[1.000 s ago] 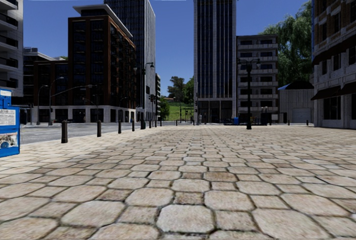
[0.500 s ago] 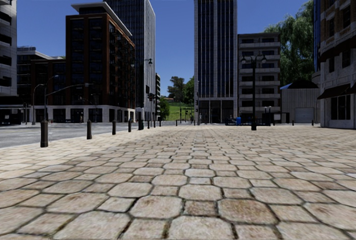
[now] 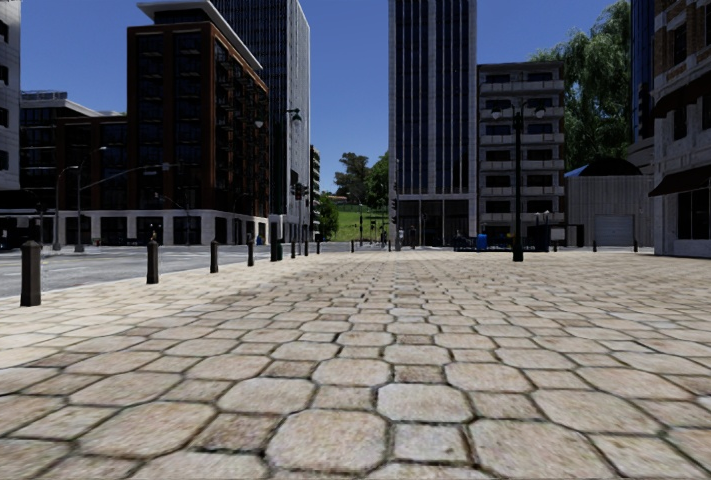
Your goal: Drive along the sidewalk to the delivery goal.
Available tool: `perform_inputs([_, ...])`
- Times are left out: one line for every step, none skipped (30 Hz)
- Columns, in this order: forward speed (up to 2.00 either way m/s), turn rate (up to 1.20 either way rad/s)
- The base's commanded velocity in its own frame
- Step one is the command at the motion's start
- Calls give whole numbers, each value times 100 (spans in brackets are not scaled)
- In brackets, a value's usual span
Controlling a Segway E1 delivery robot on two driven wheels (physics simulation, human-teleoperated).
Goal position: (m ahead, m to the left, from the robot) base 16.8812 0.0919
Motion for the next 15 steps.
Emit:
perform_inputs([200,0])
perform_inputs([200,0])
perform_inputs([200,0])
perform_inputs([200,0])
perform_inputs([200,0])
perform_inputs([200,0])
perform_inputs([200,0])
perform_inputs([200,0])
perform_inputs([200,0])
perform_inputs([200,0])
perform_inputs([200,0])
perform_inputs([200,0])
perform_inputs([200,0])
perform_inputs([200,0])
perform_inputs([200,0])
